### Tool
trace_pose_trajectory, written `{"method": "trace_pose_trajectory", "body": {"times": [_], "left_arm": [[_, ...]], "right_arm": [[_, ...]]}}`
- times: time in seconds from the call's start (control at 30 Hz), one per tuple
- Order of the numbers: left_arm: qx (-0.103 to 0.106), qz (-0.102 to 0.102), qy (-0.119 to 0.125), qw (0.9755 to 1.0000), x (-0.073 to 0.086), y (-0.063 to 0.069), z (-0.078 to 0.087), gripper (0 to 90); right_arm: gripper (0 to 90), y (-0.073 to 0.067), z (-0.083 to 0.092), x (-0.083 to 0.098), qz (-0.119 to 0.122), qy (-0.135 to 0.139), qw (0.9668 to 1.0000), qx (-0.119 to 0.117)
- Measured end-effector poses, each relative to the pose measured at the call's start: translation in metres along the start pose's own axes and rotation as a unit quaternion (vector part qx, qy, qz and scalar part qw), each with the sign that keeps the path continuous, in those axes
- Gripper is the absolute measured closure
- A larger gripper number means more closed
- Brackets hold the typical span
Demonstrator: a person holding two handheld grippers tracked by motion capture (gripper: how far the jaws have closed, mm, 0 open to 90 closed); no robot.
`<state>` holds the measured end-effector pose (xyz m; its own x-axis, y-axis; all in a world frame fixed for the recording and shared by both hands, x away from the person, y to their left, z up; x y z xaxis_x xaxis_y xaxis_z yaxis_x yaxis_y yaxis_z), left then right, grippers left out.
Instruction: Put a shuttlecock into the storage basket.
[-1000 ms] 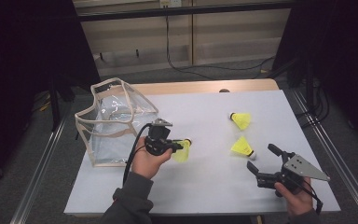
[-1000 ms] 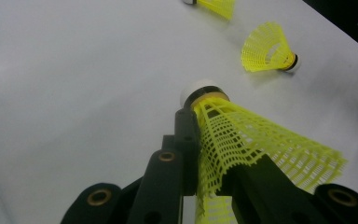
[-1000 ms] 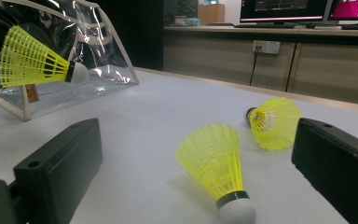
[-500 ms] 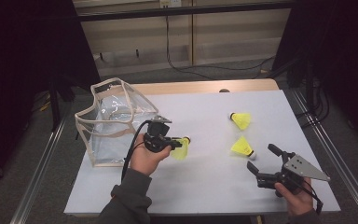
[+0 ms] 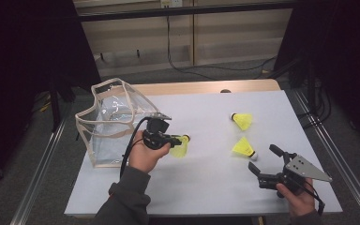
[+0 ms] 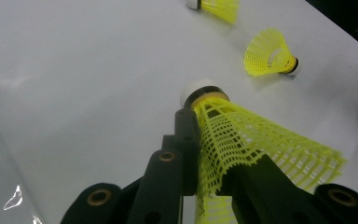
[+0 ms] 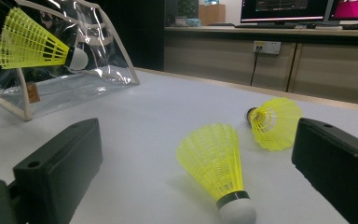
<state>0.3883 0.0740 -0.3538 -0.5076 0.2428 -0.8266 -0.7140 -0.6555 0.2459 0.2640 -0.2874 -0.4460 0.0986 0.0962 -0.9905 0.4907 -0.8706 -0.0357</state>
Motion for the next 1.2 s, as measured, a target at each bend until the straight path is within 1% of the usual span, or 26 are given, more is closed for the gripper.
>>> {"method": "trace_pose_trajectory", "body": {"times": [0.27, 0.47, 0.57, 0.63, 0.67, 0.7, 0.73, 0.83, 1.0, 1.2], "left_arm": [[-0.001, 0.0, 0.002, 1.0, -0.007, 0.001, 0.004, 84.6], [-0.001, 0.0, -0.002, 1.0, -0.011, 0.001, 0.006, 84.6], [0.001, 0.001, -0.003, 1.0, -0.012, 0.0, 0.007, 84.6], [0.001, -0.001, -0.004, 1.0, -0.013, -0.001, 0.007, 84.6], [-0.001, 0.001, -0.003, 1.0, -0.014, -0.001, 0.007, 84.6], [0.002, -0.001, -0.005, 1.0, -0.015, -0.001, 0.008, 84.6], [0.0, 0.001, -0.001, 1.0, -0.015, -0.001, 0.008, 84.6], [-0.001, 0.0, -0.002, 1.0, -0.02, -0.001, 0.01, 84.6], [0.001, -0.001, -0.002, 1.0, -0.024, -0.002, 0.012, 84.5], [-0.002, 0.004, 0.002, 1.0, -0.03, -0.005, 0.014, 84.5]], "right_arm": [[1.6, -0.001, 0.0, 0.0, 0.001, -0.002, 1.0, -0.002], [1.6, -0.001, -0.001, 0.0, 0.002, -0.002, 1.0, -0.004], [1.6, -0.001, -0.002, 0.0, 0.001, -0.002, 1.0, -0.004], [1.6, -0.001, -0.001, 0.0, 0.0, -0.002, 1.0, -0.005], [1.6, -0.001, -0.002, -0.001, 0.0, 0.001, 1.0, -0.005], [1.5, -0.002, -0.002, -0.001, 0.0, 0.0, 1.0, -0.006], [1.5, -0.002, -0.002, -0.001, 0.0, 0.0, 1.0, -0.006], [1.6, -0.002, -0.001, -0.001, 0.0, 0.001, 1.0, -0.007], [1.6, -0.002, -0.001, -0.001, 0.001, 0.001, 1.0, -0.007], [1.6, -0.001, 0.001, -0.001, 0.001, 0.001, 1.0, -0.003]]}}
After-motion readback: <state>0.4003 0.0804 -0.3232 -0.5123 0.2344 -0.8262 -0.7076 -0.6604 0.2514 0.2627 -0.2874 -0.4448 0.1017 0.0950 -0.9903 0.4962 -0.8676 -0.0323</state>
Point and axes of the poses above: each handheld gripper's, and its own axes: z roughly backward along the jaws, x roughly out of its underside, y roughly to its right, the point moved 1 cm from there along -z, roughly forward along the jaws, and after that the axes turned 15 degrees about y, right-handed, at the moved point
